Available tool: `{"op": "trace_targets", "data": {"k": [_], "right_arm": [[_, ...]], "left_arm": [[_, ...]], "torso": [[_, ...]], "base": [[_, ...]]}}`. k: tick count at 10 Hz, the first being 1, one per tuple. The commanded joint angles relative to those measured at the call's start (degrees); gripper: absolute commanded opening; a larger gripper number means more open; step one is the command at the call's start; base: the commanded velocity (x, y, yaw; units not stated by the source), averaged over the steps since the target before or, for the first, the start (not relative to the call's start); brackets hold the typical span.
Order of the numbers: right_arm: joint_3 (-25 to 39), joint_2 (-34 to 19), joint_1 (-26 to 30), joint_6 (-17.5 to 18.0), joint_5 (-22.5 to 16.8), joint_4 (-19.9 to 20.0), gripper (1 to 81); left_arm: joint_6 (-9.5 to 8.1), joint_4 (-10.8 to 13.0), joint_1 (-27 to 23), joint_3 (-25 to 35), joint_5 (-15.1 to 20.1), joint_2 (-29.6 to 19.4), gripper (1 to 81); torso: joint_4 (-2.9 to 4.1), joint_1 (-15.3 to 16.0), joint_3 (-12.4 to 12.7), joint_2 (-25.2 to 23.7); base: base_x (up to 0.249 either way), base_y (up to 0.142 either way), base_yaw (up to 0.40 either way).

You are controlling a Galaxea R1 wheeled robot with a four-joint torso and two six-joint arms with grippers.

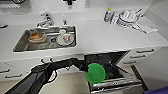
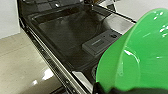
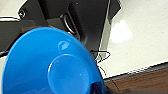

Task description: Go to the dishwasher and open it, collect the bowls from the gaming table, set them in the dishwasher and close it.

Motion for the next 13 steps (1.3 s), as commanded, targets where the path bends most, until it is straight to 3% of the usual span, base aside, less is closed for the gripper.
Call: {"op": "trace_targets", "data": {"k": [1,4,5,7,8,11,13], "right_arm": [[0.3,-0.7,-2.0,-0.2,-4.7,-1.1,1.0],[0.4,-0.3,-2.0,-0.2,-4.7,-0.9,1.0],[0.5,-0.3,-2.0,0.0,-4.7,-0.9,1.0],[1.4,-1.0,-2.0,0.3,-4.5,-0.9,1.0],[2.9,-2.5,-2.1,0.3,-3.0,-0.9,1.0],[18.9,-15.5,-0.8,0.4,-0.1,-0.7,1.0],[27.4,-23.0,2.6,0.5,1.1,0.0,1.0]], "left_arm": [[-0.22,-2.2,-10.0,-2.5,3.6,5.7,1.0],[-0.22,-2.6,-10.7,-2.2,3.6,9.7,1.0],[-0.22,-2.8,-10.7,-2.2,3.6,9.9,81.1],[0.04,-2.8,-9.6,0.7,5.3,7.0,81.1],[0.04,-2.8,-8.3,5.1,6.0,2.6,81.1],[-0.05,-2.5,-3.8,34.3,5.3,-22.8,81.1],[0.3,-2.0,2.7,45.6,2.1,-35.2,81.1]], "torso": [[0.0,0.0,0.0,0.0],[0.0,0.0,0.0,0.0],[0.0,0.0,0.0,0.0],[0.0,0.0,0.0,0.0],[0.0,0.0,0.0,0.0],[0.0,0.0,0.0,0.0],[0.0,0.0,0.0,0.0]], "base": [[0.0,0.0,0.0],[0.0,0.0,0.0],[0.0,0.0,0.0],[0.0,0.0,0.0],[0.0,0.0,0.0],[0.0,0.0,0.0],[0.0,0.0,0.0]]}}
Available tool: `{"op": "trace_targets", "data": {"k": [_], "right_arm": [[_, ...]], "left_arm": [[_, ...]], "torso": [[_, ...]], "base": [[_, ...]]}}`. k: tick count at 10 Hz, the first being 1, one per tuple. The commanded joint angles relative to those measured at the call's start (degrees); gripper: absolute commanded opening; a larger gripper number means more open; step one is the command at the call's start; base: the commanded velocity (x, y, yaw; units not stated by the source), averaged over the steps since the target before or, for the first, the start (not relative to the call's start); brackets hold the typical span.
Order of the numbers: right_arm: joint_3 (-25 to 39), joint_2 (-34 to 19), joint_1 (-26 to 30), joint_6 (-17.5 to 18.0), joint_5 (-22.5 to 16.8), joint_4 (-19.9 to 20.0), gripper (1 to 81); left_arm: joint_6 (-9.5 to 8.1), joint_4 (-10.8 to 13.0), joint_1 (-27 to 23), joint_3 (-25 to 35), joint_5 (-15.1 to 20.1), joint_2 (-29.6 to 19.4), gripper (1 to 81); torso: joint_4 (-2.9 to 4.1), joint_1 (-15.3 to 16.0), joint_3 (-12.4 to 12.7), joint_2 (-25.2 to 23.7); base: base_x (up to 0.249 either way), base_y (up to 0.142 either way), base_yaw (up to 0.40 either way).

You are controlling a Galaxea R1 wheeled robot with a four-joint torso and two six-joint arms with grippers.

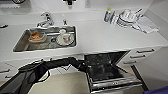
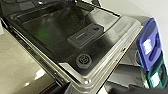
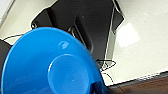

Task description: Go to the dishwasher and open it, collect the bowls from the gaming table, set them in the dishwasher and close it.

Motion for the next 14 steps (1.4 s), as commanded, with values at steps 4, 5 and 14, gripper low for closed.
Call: {"op": "trace_targets", "data": {"k": [4,5,14], "right_arm": [[31.0,-25.0,10.8,0.2,0.3,2.3,1.0],[33.5,-26.7,13.9,0.2,0.9,4.2,1.0],[40.9,-30.4,48.4,0.2,-3.9,22.0,1.0]], "left_arm": [[7.97,3.7,28.7,35.7,-15.9,-41.3,81.1],[10.09,3.9,35.2,35.4,-19.5,-42.3,81.1],[25.58,6.2,72.9,14.3,-38.6,-24.7,81.1]], "torso": [[0.0,0.0,0.0,0.0],[0.0,0.0,0.0,0.0],[0.0,0.0,0.0,0.0]], "base": [[0.0,0.0,0.0],[0.0,0.0,0.0],[0.0,0.0,0.0]]}}
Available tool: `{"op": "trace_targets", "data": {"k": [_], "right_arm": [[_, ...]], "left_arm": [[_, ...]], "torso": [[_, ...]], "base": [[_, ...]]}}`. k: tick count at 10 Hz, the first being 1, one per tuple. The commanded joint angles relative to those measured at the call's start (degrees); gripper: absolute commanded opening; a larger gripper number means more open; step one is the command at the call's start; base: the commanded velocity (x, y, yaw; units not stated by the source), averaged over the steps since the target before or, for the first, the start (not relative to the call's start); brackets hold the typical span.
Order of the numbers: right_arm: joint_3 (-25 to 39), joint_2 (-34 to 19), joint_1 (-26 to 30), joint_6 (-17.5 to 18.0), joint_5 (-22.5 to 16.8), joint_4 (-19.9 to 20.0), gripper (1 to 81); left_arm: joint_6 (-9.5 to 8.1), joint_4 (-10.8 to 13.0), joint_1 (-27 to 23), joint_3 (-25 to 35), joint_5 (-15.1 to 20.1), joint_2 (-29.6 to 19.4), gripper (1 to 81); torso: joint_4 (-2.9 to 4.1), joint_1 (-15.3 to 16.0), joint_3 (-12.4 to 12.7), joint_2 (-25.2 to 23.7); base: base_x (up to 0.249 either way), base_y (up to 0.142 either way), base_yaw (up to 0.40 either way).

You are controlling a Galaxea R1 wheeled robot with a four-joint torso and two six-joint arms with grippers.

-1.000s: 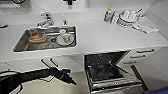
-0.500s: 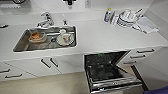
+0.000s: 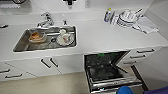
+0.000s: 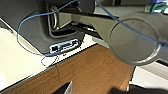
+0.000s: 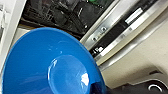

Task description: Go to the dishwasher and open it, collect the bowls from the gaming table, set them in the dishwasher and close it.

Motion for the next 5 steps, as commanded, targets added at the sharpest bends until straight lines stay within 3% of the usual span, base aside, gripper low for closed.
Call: {"op": "trace_targets", "data": {"k": [1,3,5], "right_arm": [[4.0,-5.4,15.5,0.0,-9.0,10.2,1.0],[1.9,-5.6,17.3,0.0,-10.7,11.8,1.0],[-1.9,-3.8,20.3,0.0,-13.2,13.8,1.0]], "left_arm": [[6.84,3.4,10.4,-7.3,-5.6,6.9,81.1],[6.84,4.3,13.1,-11.3,-8.8,8.1,81.1],[6.84,5.6,16.0,-15.5,-8.9,11.1,81.1]], "torso": [[0.0,0.0,0.0,0.0],[0.0,0.0,0.0,0.0],[0.0,0.0,0.0,0.0]], "base": [[0.0,0.0,0.0],[0.0,0.0,0.0],[0.0,0.0,0.0]]}}
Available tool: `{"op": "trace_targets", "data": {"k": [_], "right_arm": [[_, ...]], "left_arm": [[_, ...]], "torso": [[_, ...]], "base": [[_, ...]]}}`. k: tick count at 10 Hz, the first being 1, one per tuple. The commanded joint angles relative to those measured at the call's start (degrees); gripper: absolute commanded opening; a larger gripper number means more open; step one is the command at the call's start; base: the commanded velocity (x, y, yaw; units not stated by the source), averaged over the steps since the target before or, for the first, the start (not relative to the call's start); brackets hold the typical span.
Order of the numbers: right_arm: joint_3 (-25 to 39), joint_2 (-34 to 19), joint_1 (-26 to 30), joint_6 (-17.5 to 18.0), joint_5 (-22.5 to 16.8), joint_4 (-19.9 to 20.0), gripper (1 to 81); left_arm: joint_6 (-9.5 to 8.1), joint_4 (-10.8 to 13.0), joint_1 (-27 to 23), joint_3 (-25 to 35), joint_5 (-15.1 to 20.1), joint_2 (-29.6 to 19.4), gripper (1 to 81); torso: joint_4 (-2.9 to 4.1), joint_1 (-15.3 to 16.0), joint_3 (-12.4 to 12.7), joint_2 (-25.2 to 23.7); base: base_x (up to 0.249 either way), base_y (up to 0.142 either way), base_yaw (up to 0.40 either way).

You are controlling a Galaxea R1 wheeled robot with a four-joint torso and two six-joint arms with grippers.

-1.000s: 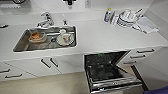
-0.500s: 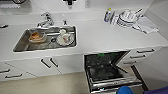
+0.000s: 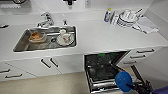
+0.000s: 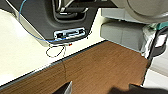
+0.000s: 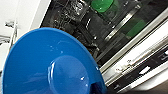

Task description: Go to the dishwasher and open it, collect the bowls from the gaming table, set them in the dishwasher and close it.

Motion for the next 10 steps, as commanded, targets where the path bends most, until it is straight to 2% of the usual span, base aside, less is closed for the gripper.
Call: {"op": "trace_targets", "data": {"k": [1,3,4,5,8,9,10], "right_arm": [[-5.2,-0.8,9.7,0.0,-7.7,4.9,1.0],[-10.5,3.3,15.1,0.0,-9.1,8.2,1.0],[-13.4,6.0,17.4,0.0,-12.2,9.0,1.0],[-16.4,8.5,18.7,0.0,-13.2,9.2,1.0],[-24.5,13.3,19.3,0.1,-16.5,11.0,1.0],[-24.8,13.1,19.5,0.5,-16.6,11.6,81.1],[-24.4,11.2,19.5,1.0,-17.0,11.8,81.1]], "left_arm": [[1.33,3.8,6.7,-4.1,2.3,4.0,81.1],[1.33,6.2,9.6,-8.9,2.2,8.5,81.1],[1.33,6.4,10.6,-12.2,2.2,11.2,81.1],[1.33,7.3,11.3,-15.3,2.3,13.7,81.1],[1.33,7.6,11.8,-20.7,2.4,18.2,81.1],[1.33,7.6,11.8,-21.4,2.4,18.5,81.1],[1.24,7.6,11.8,-22.3,2.3,19.0,81.1]], "torso": [[0.0,0.0,0.0,0.0],[0.0,0.0,0.0,0.0],[0.0,0.0,0.0,0.0],[0.0,0.0,0.0,0.0],[0.0,0.0,0.0,0.0],[0.0,0.0,0.0,0.0],[0.0,0.0,0.0,0.0]], "base": [[0.0,0.0,0.0],[0.0,0.0,0.0],[0.0,0.0,0.0],[0.0,0.0,0.0],[0.0,0.0,0.0],[0.0,0.0,0.0],[0.0,0.0,0.0]]}}
